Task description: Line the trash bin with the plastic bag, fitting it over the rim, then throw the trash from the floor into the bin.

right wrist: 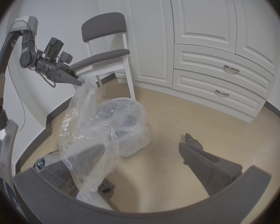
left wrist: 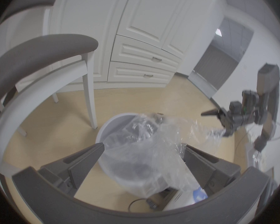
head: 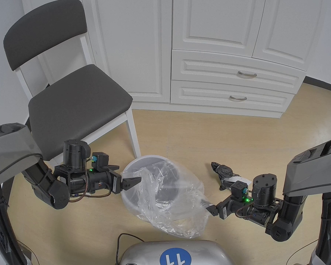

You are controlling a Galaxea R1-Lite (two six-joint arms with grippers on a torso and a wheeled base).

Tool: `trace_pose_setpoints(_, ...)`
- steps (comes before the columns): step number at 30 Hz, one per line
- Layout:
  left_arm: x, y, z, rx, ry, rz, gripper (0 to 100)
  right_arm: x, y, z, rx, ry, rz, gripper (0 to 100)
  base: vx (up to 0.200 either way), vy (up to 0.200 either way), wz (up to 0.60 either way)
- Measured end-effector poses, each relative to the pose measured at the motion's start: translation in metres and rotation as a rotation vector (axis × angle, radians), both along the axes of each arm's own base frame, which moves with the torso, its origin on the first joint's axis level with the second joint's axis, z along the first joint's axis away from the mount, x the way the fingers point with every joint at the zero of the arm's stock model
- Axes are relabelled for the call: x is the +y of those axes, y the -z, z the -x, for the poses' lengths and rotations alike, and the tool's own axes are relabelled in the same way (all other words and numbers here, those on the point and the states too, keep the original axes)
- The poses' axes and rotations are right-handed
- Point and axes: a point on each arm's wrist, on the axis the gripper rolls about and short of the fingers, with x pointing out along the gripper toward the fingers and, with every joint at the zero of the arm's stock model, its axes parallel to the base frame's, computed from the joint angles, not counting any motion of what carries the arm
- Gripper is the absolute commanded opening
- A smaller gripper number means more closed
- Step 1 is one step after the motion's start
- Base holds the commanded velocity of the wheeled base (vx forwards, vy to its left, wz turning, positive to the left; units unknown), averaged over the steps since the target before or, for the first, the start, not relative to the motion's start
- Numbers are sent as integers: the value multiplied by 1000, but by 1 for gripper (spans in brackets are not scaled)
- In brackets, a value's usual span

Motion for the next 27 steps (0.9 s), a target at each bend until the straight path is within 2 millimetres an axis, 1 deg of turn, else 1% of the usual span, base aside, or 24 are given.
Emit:
trace_pose_setpoints(4, 13, -2, 12, -16, 28, -98, 100, -2, -2, 0, -13, 2, 17, 100, 0, 0, 0)
trace_pose_setpoints(8, 18, -8, 22, -19, 34, -113, 100, -1, -14, -2, -47, 10, -20, 100, 0, 0, 0)
trace_pose_setpoints(10, 14, -11, 28, -23, 50, -112, 100, 0, -21, -2, -59, 15, -56, 100, 0, 0, 0)
trace_pose_setpoints(13, 0, -14, 40, -27, 103, -113, 100, 2, -33, 0, -78, 13, -103, 100, 0, 0, 0)
trace_pose_setpoints(16, -11, -14, 51, -29, 134, -127, 100, 5, -40, 5, -89, -1, -124, 100, 0, 0, 0)
trace_pose_setpoints(19, -18, -11, 60, -34, 143, -173, 100, 10, -40, 9, -84, -22, -127, 100, 0, 0, 0)
trace_pose_setpoints(22, -20, -6, 63, -64, 151, -252, 100, 13, -36, 11, -70, -33, -118, 100, 0, 0, 0)
trace_pose_setpoints(27, -9, 11, 56, -101, 143, -413, 100, 18, -28, 13, -45, -47, -103, 100, 0, 0, 0)
